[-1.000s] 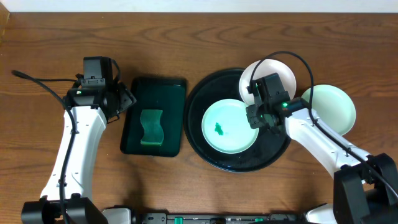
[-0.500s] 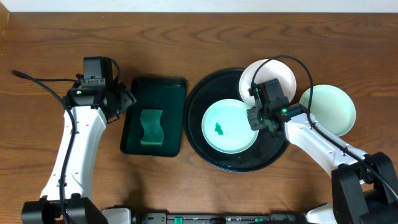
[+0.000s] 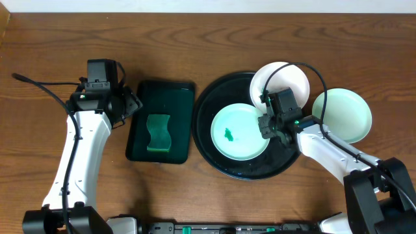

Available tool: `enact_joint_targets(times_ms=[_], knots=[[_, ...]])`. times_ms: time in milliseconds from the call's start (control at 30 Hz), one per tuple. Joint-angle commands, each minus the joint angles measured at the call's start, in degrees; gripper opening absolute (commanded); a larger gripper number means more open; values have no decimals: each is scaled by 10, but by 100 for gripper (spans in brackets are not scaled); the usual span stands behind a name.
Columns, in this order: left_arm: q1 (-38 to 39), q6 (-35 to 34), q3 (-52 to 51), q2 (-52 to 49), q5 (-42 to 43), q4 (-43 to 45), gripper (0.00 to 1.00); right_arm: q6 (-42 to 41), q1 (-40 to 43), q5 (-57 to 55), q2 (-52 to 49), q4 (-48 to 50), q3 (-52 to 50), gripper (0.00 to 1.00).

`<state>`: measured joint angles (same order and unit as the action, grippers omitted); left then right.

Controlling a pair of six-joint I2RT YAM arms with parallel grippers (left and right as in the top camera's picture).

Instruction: Clean dirty plates on tray and stack at the side

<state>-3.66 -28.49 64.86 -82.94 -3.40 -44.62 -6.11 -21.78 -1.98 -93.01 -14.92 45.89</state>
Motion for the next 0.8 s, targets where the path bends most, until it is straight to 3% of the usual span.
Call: enact_joint_targets(times_ms=[0,333,433,767], knots=[[-2,-1,8,-1,-7,-1,80,-7,4,-5,0,3,-6,9],[-2,-1,8,-1,-7,-1,80,-7,4,1,0,4,-11,10],[-2,-1,8,-1,-7,-1,80,-7,4,1,0,4,-11,1],[-2,-1,8,-1,-7,-1,80,-27,4,1,0,10,-11,1]])
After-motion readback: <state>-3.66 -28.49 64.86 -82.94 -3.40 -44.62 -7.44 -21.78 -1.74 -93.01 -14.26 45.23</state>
